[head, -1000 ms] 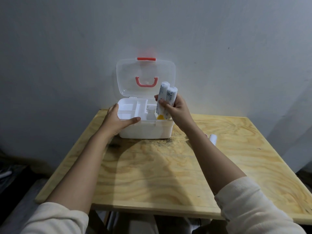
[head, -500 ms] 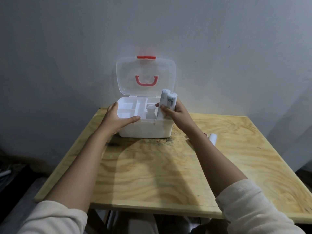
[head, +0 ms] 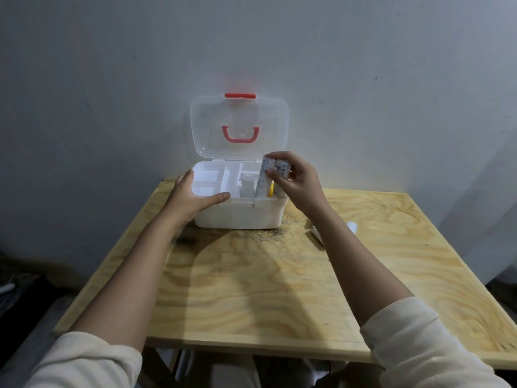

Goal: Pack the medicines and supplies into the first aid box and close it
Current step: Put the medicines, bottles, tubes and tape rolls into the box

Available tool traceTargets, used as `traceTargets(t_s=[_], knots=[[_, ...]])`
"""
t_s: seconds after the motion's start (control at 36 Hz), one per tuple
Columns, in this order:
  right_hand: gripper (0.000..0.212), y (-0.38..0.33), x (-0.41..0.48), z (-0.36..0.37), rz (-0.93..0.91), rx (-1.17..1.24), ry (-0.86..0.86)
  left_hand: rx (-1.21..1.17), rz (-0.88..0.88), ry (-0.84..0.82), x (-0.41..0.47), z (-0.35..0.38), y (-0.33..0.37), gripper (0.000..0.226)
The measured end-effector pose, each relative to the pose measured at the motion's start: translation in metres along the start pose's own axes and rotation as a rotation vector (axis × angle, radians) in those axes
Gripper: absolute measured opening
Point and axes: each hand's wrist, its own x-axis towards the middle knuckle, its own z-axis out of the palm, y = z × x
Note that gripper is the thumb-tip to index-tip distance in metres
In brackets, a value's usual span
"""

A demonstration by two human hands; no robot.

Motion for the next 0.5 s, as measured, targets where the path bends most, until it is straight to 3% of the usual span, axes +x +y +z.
traceTargets(t_s=[0.14, 0.5], knots=[[0.019, 0.001, -0.001, 0.004, -0.019, -0.001, -0.006, -0.003, -0.024, -0.005, 0.0, -0.001, -0.001, 0.128], [0.019, 0.016, -0.009, 0.008, -0.072, -0.168, -0.059, -0.019, -0.006, -0.011, -0.001, -0.001, -0.001, 0.126]])
